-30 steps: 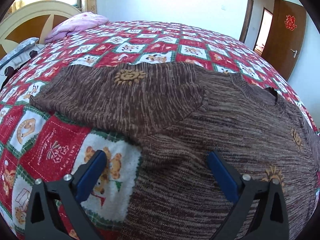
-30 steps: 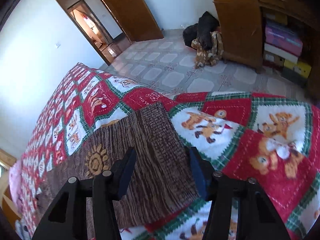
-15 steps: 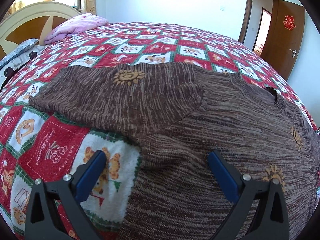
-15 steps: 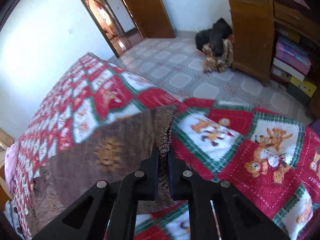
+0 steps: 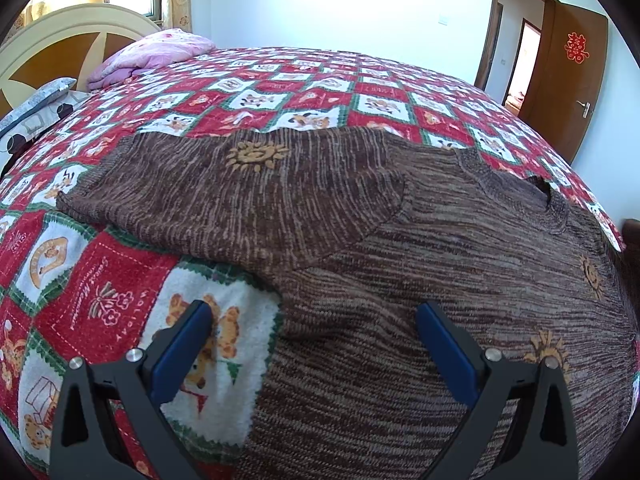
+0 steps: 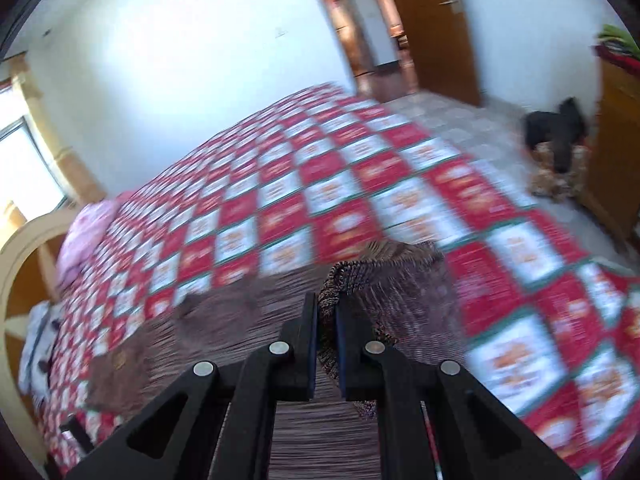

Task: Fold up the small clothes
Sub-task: 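Fold the held sleeve across the sweater body and open the right tool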

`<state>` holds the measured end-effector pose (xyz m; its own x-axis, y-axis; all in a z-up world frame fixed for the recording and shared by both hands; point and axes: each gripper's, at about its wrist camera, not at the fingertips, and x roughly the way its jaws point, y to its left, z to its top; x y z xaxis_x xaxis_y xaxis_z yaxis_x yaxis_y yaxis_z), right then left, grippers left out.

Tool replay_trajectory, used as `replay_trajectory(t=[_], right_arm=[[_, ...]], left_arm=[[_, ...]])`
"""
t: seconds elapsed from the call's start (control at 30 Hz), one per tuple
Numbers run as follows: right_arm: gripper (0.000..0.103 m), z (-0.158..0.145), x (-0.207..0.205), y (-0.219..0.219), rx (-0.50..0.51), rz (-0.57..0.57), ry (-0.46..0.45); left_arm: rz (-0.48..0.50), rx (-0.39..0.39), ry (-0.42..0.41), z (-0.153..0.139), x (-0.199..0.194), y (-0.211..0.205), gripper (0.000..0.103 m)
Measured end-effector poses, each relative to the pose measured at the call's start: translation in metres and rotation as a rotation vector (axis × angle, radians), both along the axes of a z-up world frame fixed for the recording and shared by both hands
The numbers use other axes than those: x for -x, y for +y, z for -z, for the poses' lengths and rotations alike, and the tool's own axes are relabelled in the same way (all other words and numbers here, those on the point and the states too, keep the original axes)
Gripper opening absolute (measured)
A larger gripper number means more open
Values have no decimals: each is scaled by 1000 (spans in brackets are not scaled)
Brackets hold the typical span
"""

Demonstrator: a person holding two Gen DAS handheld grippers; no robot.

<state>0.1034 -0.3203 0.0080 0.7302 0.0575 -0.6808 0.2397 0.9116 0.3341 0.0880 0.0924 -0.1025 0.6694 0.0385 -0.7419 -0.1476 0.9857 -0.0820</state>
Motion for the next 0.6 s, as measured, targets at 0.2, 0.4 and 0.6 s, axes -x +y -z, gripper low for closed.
replay_trajectory(t=[0.2,0.4,0.6], right_arm=[[7,47,-34,101,-20,-122,42],[7,91,-51,152,-27,-174,99],[12,114,-58,158,-106,-245,102]], left_arm=[[3,4,-6,1,1,1,103],[6,9,-11,2,2,2,103],[9,13,-17,2,2,2,103]])
